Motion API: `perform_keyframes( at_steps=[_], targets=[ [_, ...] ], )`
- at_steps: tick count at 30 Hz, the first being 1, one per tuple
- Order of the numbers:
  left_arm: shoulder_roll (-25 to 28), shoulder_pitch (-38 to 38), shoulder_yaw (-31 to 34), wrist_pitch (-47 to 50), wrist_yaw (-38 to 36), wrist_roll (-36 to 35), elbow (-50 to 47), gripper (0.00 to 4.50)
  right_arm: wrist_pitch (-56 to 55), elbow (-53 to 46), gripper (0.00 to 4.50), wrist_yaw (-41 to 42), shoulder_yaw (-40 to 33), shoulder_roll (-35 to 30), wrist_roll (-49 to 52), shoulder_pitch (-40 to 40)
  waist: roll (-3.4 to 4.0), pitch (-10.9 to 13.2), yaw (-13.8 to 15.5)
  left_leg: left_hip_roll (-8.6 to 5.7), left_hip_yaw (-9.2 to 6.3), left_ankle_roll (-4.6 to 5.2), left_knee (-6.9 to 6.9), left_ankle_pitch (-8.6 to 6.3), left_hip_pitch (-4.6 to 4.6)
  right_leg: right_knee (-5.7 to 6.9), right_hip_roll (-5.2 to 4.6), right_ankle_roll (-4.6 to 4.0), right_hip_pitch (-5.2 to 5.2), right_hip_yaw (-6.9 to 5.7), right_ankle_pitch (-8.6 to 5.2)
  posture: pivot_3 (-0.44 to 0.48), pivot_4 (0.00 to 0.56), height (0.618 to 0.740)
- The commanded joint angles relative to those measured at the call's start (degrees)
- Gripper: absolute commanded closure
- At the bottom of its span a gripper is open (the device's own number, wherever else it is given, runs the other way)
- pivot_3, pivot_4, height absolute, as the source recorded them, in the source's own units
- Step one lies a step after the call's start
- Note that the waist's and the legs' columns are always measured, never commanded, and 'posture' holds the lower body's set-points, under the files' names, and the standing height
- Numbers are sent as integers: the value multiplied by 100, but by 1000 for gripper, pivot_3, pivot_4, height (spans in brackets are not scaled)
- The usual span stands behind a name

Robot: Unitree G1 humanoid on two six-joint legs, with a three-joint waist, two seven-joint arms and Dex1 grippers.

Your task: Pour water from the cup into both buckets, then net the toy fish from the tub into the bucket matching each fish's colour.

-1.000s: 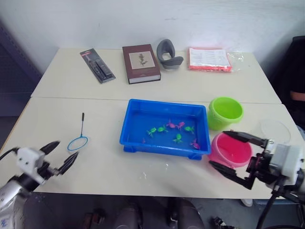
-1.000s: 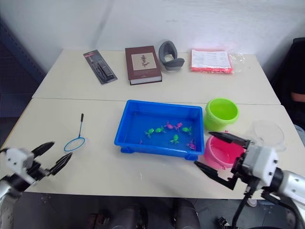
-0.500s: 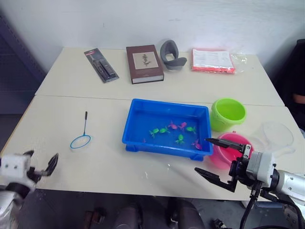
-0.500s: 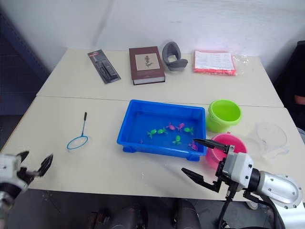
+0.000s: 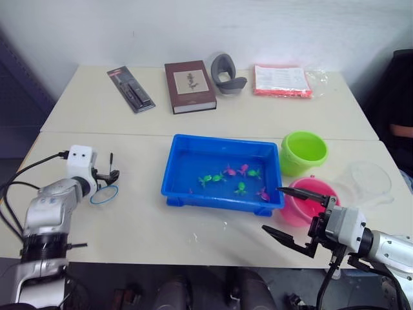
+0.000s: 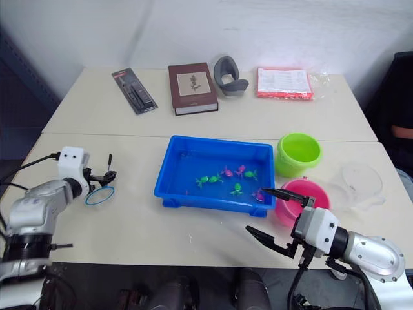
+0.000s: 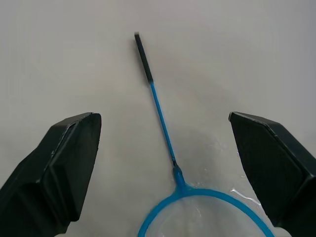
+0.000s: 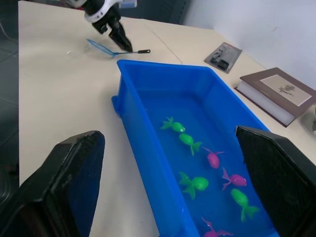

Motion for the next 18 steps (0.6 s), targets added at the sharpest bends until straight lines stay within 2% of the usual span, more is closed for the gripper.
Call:
perform_keyframes(
  at_steps=[1, 3, 8, 11, 14, 16, 18],
  targets=[
    [-55, -335, -244, 62, -85, 208, 614, 271, -29, -286, 3, -193, -90, 16, 0, 54, -1, -1, 15, -1, 0, 0, 1, 0, 0, 0, 0, 0, 0, -1, 0, 0, 150, 740],
    [-102, -383, -367, 289, -174, 217, 801, 847, -30, -357, 0, -263, -90, 10, -17, 95, 0, -2, 31, -8, 0, 4, 5, 5, 2, 9, -7, 0, 2, 0, 0, 0, 150, 740],
    [-74, 36, -240, 758, -335, 63, 487, 3030, -24, -453, 0, -400, -194, -38, -39, 120, 18, -14, -22, -11, -1, 2, 4, 10, 16, 18, -22, 1, 8, 12, 0, 0, 150, 740],
    [-13, -15, -44, 474, -472, 6, 520, 4403, -31, -455, 0, -428, -202, -64, -45, 128, 23, -17, -55, -5, 1, -5, 4, 13, 21, 23, -27, 1, 8, 20, 0, 0, 150, 740],
    [71, -159, 322, -325, -1134, -355, 437, 4461, -77, -598, 0, -490, -258, -64, 49, -2, 20, -15, -51, -2, -1, -13, 5, 18, 19, 27, -27, 0, 5, 26, -1, 0, 150, 740],
    [165, -169, 470, -612, -1525, -550, 319, 4461, 305, -789, 0, -793, -286, -43, 320, -207, 6, -7, -39, -2, -5, -13, 7, 19, 12, 27, -28, 0, 1, 27, -1, 0, 150, 740],
    [647, -1, 411, -1317, -3242, -1016, -319, 4461, 1160, -1146, 0, -1083, -267, -339, 913, -527, -11, 0, -57, 0, -11, -14, 11, 19, 2, 28, -32, -2, -4, 30, -1, 0, 150, 740]
  ],
)
